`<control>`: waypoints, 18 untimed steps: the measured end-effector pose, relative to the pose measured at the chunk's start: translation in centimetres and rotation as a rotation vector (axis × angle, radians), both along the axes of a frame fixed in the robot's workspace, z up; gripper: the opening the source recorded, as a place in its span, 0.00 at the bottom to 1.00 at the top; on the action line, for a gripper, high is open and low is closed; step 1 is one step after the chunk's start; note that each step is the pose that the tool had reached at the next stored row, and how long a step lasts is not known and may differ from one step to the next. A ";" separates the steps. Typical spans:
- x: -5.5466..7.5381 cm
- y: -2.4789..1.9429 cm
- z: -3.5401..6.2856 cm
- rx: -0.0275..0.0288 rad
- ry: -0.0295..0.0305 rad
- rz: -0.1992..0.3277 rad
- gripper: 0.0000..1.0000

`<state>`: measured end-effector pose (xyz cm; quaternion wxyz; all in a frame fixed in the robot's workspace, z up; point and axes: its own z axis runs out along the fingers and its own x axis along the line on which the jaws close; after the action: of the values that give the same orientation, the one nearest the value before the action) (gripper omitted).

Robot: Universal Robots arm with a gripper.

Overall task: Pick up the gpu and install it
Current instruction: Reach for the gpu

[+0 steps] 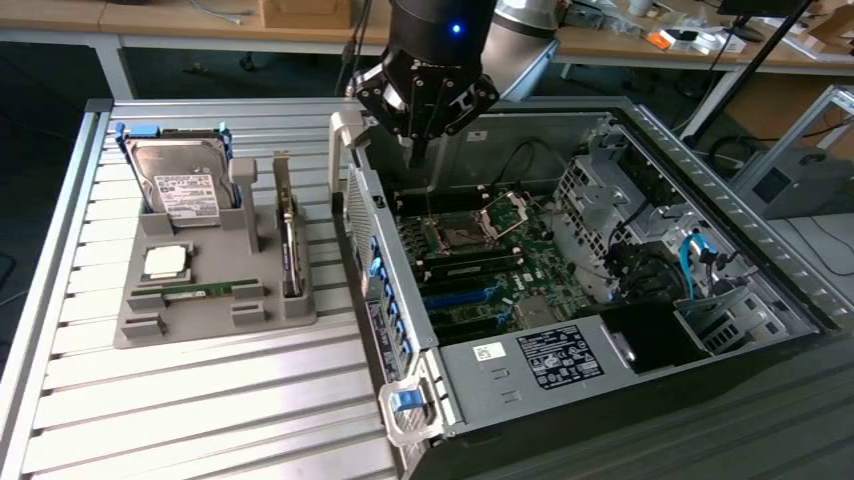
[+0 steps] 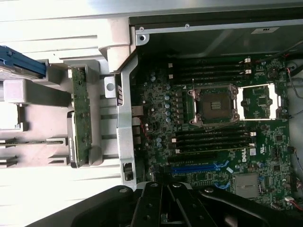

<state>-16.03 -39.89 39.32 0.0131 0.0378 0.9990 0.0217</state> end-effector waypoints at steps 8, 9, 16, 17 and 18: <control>-0.2 0.00 0.00 0.0000 0.0000 0.000 0.11; -0.2 0.00 -0.01 0.0001 -0.0001 0.000 0.11; -0.4 0.00 -0.01 0.0000 -0.0001 0.000 0.11; -0.4 0.00 0.00 0.0000 0.0000 0.000 0.11; -0.4 0.00 -0.01 0.0000 0.0000 0.000 0.11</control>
<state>-16.46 -39.89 39.31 0.0131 0.0379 0.9990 0.0217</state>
